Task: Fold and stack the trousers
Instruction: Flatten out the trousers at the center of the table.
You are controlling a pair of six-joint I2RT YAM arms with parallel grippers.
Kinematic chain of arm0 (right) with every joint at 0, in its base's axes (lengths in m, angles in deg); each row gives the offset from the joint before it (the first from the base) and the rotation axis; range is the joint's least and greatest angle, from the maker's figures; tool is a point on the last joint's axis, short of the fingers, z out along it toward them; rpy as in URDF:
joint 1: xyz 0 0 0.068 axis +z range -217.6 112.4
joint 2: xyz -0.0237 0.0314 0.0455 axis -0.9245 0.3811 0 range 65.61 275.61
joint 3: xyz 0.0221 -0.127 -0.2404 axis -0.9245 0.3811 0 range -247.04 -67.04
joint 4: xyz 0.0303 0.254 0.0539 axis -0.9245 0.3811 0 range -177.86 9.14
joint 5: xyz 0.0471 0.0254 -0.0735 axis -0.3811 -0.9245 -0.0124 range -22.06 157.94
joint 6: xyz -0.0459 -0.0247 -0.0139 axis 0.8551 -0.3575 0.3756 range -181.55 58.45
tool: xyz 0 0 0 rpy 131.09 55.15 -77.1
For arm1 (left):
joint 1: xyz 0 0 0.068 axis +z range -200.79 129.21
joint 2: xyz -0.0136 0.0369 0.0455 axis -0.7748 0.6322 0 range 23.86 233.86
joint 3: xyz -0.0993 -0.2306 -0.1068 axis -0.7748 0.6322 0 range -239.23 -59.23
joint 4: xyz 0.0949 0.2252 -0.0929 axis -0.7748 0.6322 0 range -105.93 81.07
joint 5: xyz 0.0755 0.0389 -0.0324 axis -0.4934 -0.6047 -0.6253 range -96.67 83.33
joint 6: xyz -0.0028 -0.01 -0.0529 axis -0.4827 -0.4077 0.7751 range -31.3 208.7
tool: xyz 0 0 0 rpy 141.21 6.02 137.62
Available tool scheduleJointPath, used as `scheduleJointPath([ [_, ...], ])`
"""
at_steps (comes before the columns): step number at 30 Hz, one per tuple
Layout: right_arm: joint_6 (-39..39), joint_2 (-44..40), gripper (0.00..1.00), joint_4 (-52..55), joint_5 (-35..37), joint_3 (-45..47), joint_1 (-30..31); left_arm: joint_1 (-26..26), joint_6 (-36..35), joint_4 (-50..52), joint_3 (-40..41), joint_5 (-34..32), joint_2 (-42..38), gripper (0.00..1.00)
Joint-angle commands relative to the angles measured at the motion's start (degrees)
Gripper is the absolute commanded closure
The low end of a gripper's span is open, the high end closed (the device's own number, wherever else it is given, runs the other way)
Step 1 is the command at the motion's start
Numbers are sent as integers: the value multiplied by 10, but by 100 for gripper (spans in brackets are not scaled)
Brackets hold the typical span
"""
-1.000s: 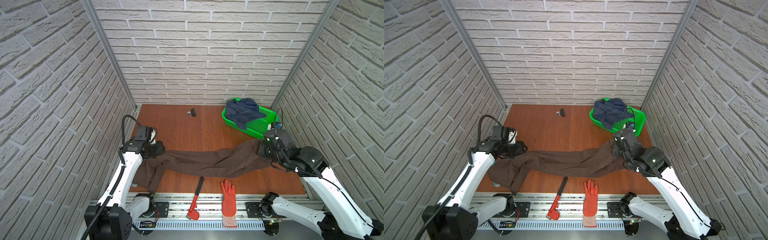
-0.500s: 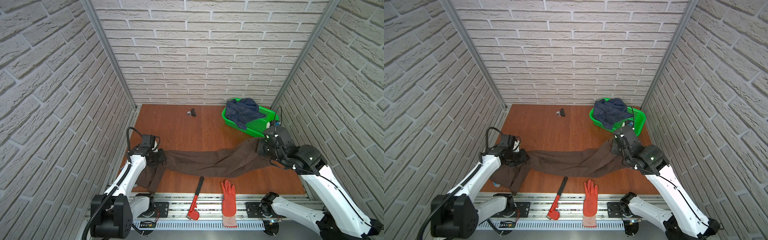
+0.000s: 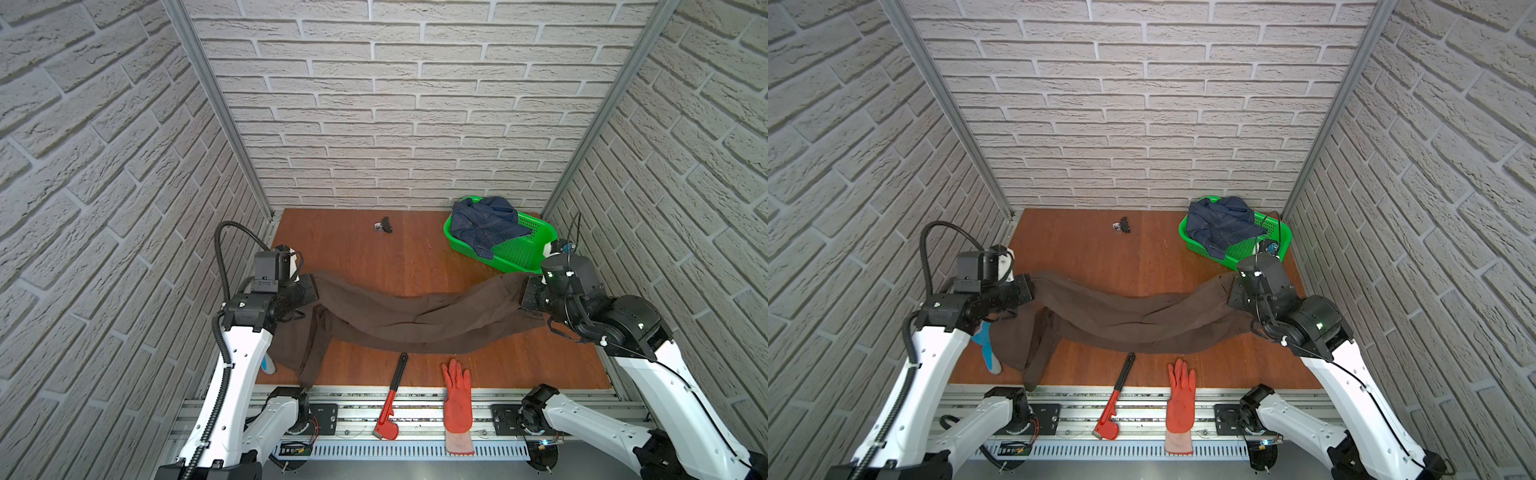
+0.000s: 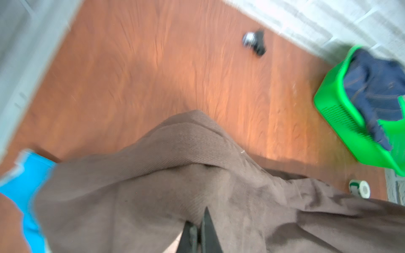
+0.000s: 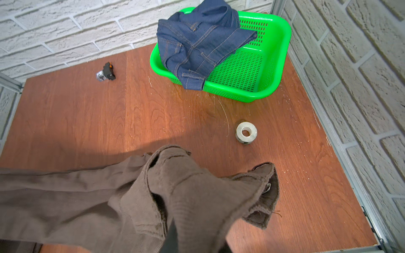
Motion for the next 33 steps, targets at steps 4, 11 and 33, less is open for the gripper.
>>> scheduleJointPath([
  [4, 30, 68, 94, -97, 0, 4, -62, 33, -31, -33, -11, 8, 126, 100],
  [11, 8, 171, 95, -84, -1, -2, -131, 48, -32, -86, -41, 8, 267, 100],
  [33, -27, 408, 74, -119, -130, -148, -212, 100, -32, -36, -351, 61, 620, 83],
])
